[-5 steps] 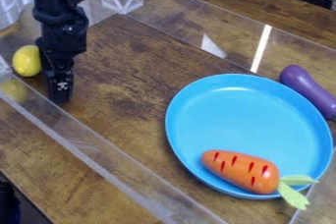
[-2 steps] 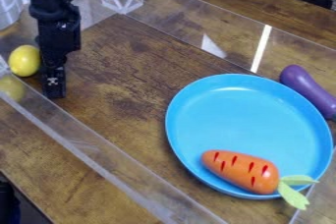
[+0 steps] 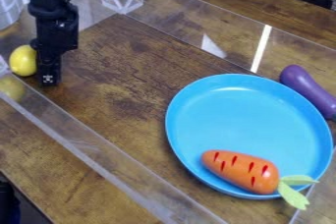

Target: Put the lemon on the blue tray

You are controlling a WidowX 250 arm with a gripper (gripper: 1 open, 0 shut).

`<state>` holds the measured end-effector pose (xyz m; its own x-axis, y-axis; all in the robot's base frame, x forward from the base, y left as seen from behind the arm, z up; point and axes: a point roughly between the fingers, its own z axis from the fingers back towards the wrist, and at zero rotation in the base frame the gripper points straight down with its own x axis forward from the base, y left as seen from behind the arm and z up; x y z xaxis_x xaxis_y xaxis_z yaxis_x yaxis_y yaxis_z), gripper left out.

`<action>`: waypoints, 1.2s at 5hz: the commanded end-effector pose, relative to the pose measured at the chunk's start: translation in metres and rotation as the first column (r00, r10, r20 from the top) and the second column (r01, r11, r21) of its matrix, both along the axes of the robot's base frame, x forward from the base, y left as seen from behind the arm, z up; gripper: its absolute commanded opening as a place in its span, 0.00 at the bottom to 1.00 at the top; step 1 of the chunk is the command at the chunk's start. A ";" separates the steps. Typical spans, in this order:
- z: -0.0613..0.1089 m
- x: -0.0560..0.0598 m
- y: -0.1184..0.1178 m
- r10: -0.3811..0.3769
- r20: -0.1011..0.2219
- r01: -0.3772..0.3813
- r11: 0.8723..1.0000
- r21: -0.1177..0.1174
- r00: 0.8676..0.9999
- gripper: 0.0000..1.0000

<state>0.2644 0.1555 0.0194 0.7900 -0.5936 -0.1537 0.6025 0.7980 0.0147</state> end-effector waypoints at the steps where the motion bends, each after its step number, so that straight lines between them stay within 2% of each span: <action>1: 0.005 0.008 -0.008 0.037 0.017 -0.037 0.999 0.013 0.999 0.00; 3: 0.005 0.011 -0.019 0.051 0.012 -0.051 0.999 0.018 0.999 0.00; 6: 0.042 0.037 -0.013 -0.017 0.006 0.017 1.000 0.023 1.000 0.00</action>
<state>0.2898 0.1436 0.0483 0.7821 -0.5941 -0.1878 0.6043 0.7968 -0.0040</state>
